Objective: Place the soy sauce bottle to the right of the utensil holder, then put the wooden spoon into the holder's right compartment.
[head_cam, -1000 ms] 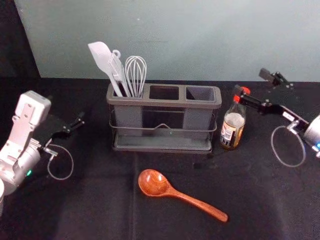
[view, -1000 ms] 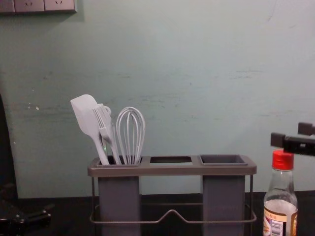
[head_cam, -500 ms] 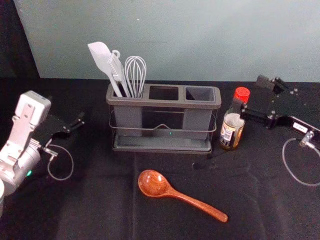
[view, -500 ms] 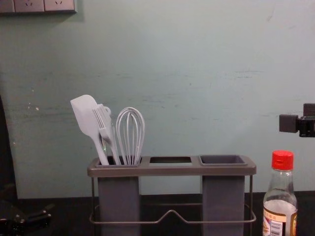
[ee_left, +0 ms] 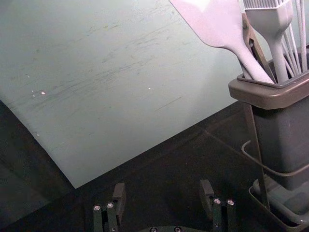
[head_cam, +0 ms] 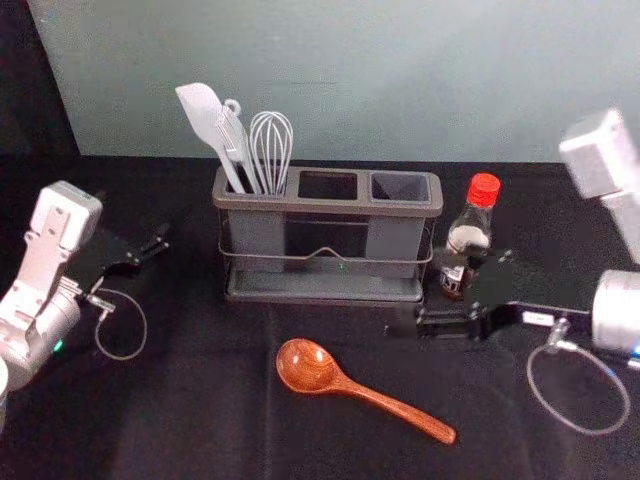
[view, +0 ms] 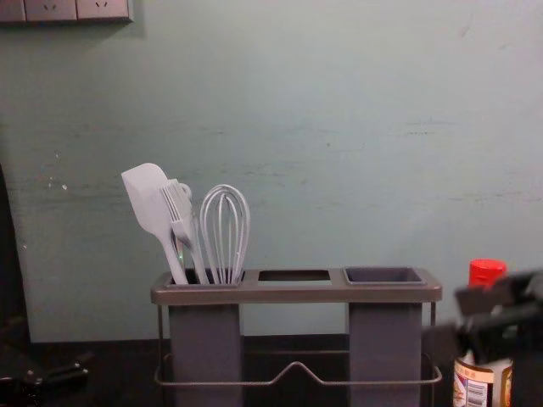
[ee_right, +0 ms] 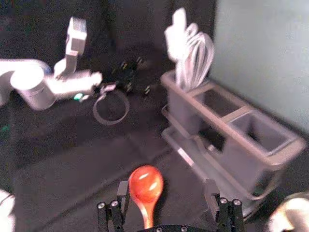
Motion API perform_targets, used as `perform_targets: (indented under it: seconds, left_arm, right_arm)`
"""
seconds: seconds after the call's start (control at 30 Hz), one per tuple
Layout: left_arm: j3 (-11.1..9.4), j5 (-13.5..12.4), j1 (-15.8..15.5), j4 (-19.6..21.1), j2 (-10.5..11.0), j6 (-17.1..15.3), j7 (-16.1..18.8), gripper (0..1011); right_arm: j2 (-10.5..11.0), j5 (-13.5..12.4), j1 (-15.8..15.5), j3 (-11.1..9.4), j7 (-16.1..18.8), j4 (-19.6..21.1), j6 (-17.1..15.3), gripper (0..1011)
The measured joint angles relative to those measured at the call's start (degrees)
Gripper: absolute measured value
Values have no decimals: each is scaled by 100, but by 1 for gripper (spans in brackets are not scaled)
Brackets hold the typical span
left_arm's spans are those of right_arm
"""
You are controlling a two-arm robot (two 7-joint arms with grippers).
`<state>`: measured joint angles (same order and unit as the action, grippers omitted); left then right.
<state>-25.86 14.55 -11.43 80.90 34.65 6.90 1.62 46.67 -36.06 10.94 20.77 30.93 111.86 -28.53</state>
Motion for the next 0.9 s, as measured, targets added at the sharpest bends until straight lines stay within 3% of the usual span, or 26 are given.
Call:
perform_targets:
  seconds: [0.1,0.2,0.4,0.63,0.7,0.9]
  left_arm:
    - [0,0,0,0,0,0,0,1005]
    - [0,0,0,0,0,0,0,1005]
    - [0,0,0,0,0,0,0,1005]
    - [0,0,0,0,0,0,0,1005]
    - [0,0,0,0,0,0,0,1005]
    - [0,0,0,0,0,0,0,1005]
  right_arm:
    - [-22,15,218,235,68,-34,-295,1004]
    - [-96,120,611,646,164,-132,-692,1004]
    - [-244,423,1255,1304,302,-331,-1151,1004]
    - [-439,760,1835,1889,420,-610,-1432,1004]
    - [-554,888,2074,2140,479,-751,-1519,1004]
    - [-779,1064,2381,2509,597,-1017,-1619,1004]
